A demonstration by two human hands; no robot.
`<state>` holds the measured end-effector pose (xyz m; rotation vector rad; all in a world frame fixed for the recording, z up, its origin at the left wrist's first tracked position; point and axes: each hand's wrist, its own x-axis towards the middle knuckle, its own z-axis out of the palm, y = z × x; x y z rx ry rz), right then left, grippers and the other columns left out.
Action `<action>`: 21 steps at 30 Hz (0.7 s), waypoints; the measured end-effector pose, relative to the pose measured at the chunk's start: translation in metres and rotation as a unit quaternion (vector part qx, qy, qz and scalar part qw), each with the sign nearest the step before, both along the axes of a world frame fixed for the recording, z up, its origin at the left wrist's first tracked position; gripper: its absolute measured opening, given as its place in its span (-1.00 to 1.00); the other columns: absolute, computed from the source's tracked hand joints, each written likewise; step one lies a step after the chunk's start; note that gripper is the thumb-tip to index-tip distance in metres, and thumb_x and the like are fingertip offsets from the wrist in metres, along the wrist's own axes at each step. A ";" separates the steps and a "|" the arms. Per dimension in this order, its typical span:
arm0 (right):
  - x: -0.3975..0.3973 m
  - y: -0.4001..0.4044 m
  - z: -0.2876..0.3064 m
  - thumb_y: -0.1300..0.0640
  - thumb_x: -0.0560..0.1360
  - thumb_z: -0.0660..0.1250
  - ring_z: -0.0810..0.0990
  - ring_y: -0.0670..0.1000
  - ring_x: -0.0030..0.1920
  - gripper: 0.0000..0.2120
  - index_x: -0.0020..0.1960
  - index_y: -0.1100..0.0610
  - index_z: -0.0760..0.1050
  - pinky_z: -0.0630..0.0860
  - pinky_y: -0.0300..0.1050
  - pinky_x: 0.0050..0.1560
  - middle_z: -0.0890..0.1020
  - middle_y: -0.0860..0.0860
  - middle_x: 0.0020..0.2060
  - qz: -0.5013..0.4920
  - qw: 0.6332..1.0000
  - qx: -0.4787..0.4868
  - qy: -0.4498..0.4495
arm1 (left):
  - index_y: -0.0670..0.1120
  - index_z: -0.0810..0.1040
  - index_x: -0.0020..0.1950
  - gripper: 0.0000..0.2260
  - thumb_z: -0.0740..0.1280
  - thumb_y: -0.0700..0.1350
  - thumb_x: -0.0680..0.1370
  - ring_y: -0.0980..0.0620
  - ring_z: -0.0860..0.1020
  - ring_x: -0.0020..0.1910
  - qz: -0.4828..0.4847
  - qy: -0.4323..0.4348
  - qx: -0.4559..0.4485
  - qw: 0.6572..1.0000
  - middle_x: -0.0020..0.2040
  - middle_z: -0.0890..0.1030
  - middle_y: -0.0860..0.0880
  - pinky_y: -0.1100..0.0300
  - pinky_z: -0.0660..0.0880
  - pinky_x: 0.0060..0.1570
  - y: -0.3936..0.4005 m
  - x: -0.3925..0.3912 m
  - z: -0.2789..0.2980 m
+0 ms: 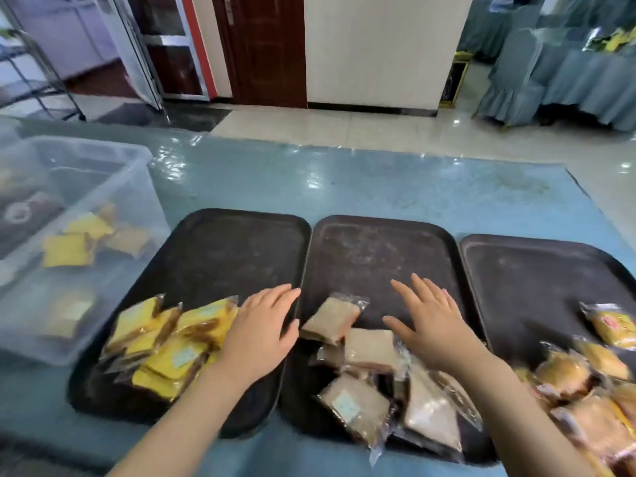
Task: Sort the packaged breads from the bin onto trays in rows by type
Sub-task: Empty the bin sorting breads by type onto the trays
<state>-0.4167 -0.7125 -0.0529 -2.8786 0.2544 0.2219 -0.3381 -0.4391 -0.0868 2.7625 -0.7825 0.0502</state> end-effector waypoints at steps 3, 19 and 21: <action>0.028 0.069 0.007 -0.29 0.58 0.04 -0.11 0.09 0.56 -0.35 0.57 -0.10 -0.06 -0.12 0.07 0.54 -0.04 0.04 0.58 -0.009 1.000 0.012 -0.019 | 0.00 0.47 0.38 -0.52 0.11 0.10 0.51 0.01 0.47 0.28 -0.004 -0.010 0.011 1.000 0.29 0.53 0.05 0.05 0.40 0.29 0.072 0.027 0.015; 0.141 0.227 0.041 -0.26 0.58 0.08 -0.08 0.04 0.56 -0.39 0.56 -0.10 0.02 -0.09 0.01 0.55 0.03 0.01 0.57 0.028 0.997 0.063 -0.035 | 0.09 0.38 0.44 -0.59 0.25 0.03 0.58 0.10 0.27 0.44 -0.057 0.015 -0.044 0.997 0.43 0.38 0.12 0.08 0.19 0.46 0.192 0.139 0.068; 0.155 0.242 0.040 -0.26 0.58 0.08 -0.06 0.03 0.56 -0.39 0.55 -0.09 0.04 -0.07 0.01 0.54 0.04 0.00 0.57 0.033 0.996 0.080 -0.034 | 0.09 0.41 0.41 -0.60 0.24 0.04 0.57 0.09 0.27 0.44 -0.065 0.017 -0.043 0.997 0.42 0.39 0.12 0.07 0.19 0.46 0.208 0.147 0.073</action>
